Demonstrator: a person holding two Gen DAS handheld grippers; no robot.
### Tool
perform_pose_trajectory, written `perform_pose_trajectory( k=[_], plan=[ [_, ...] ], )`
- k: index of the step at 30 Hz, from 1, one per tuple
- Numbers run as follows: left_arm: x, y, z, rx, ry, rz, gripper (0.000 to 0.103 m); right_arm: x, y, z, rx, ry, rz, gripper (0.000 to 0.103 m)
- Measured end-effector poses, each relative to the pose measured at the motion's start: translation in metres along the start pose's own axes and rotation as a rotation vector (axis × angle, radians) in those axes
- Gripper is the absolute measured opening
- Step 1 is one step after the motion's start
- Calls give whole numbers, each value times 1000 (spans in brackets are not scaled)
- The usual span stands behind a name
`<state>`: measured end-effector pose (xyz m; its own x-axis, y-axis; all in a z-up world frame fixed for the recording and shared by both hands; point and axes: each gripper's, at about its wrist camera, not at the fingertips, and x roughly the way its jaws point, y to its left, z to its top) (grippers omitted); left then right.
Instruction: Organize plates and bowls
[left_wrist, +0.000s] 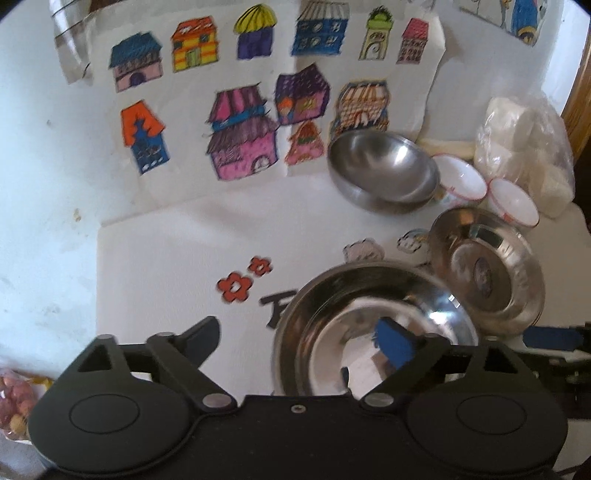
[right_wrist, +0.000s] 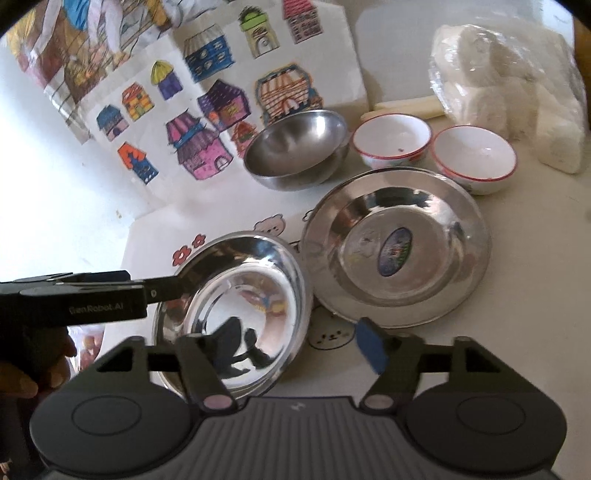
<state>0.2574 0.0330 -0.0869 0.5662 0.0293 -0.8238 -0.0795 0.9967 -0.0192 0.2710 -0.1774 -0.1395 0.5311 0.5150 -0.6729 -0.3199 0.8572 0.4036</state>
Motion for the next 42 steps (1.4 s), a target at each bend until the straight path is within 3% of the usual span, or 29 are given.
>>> perform_pose_trajectory(
  k=[4, 9, 12, 22, 31, 33, 37, 42],
  plan=[
    [1, -13, 13, 9, -24, -34, 102, -10, -16, -1, 35, -36, -16, 103],
    [8, -25, 30, -32, -13, -142, 102, -17, -42, -3, 85, -62, -79, 103],
    [14, -40, 40, -37, -7, -170, 102, -19, -60, -2, 113, -62, -113, 103],
    [57, -92, 65, 8, 64, -183, 102, -21, -108, 13, 81, -38, -164, 103],
    [85, -113, 75, 19, 106, -151, 102, -12, -127, 30, -30, 4, -119, 103],
    [89, -117, 75, 23, 118, -140, 102, -8, -128, 33, -52, 13, -89, 102],
    [95, -122, 76, 35, 137, -120, 100, 0, -126, 41, -98, 31, -37, 89],
    [99, -125, 74, 41, 152, -92, 97, 11, -121, 46, -131, 62, 15, 81]
  ],
)
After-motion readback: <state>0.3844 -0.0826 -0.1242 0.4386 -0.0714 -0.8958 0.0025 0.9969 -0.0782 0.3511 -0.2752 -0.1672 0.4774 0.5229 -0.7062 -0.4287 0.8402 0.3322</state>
